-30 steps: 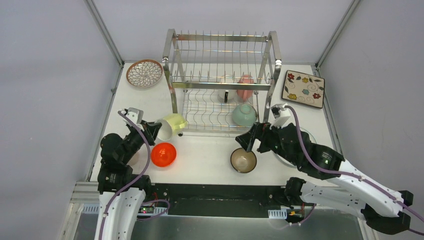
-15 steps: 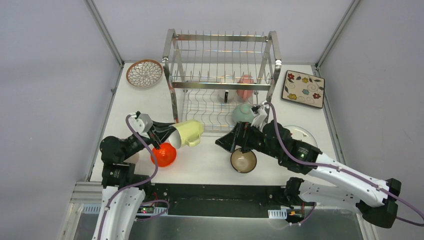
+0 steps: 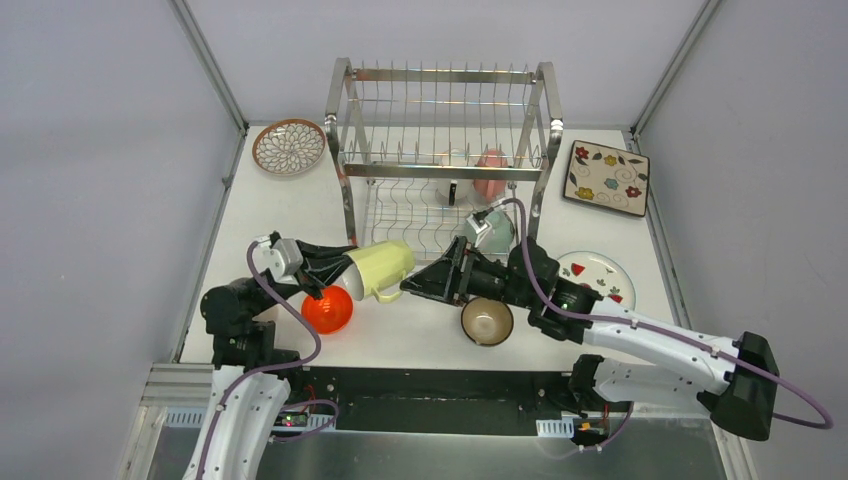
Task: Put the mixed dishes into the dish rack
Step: Turn the cup upside down in the dish rack.
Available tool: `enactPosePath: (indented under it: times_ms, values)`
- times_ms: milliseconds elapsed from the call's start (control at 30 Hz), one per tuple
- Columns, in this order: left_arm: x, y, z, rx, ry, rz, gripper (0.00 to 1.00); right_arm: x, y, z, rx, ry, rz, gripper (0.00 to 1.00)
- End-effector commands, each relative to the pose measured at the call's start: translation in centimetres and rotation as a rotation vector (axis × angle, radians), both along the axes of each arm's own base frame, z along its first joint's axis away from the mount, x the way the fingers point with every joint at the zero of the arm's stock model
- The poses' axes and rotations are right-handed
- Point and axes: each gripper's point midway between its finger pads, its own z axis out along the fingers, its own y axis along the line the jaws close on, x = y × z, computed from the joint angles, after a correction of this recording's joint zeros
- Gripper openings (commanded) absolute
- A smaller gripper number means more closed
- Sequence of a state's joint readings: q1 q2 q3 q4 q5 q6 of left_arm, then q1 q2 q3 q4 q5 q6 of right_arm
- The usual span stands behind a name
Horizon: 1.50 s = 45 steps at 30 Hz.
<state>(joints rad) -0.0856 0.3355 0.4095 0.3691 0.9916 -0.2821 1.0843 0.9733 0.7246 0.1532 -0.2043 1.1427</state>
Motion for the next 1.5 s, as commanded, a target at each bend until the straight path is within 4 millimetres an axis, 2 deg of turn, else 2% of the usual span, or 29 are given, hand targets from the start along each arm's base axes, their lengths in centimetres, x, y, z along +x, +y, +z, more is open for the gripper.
enactPosePath:
  times_ms: [0,400,633,900,1000,1167,1400,1467]
  values:
    - [-1.3,0.1,3.4,-0.048,-0.164,-0.005,0.00,-0.8,1.2,4.4,0.180,0.006,0.067,0.78]
    - [-1.5,0.0,2.8,-0.049,-0.240,-0.014,0.00,-1.4,3.5,4.5,0.234,0.062,0.135,0.69]
    - [-1.6,-0.1,2.8,-0.052,-0.253,-0.025,0.00,-2.0,4.2,5.1,0.278,0.085,0.167,0.59]
    - [-2.0,-0.1,3.3,-0.063,-0.284,-0.033,0.00,-2.8,5.5,5.3,0.301,0.114,0.209,0.58]
    - [-2.0,-0.2,3.4,-0.061,-0.290,-0.036,0.00,-2.9,5.8,5.4,0.315,0.119,0.217,0.54]
    - [-2.1,-0.2,3.2,-0.067,-0.286,-0.039,0.00,-2.7,6.0,4.6,0.302,0.139,0.200,0.46]
    - [-2.0,-0.3,3.0,-0.058,-0.272,-0.046,0.00,-2.3,5.6,4.3,0.308,0.143,0.163,0.13]
    - [-1.8,-0.3,3.0,-0.059,-0.263,-0.044,0.00,-2.2,5.5,4.4,0.311,0.137,0.159,0.00]
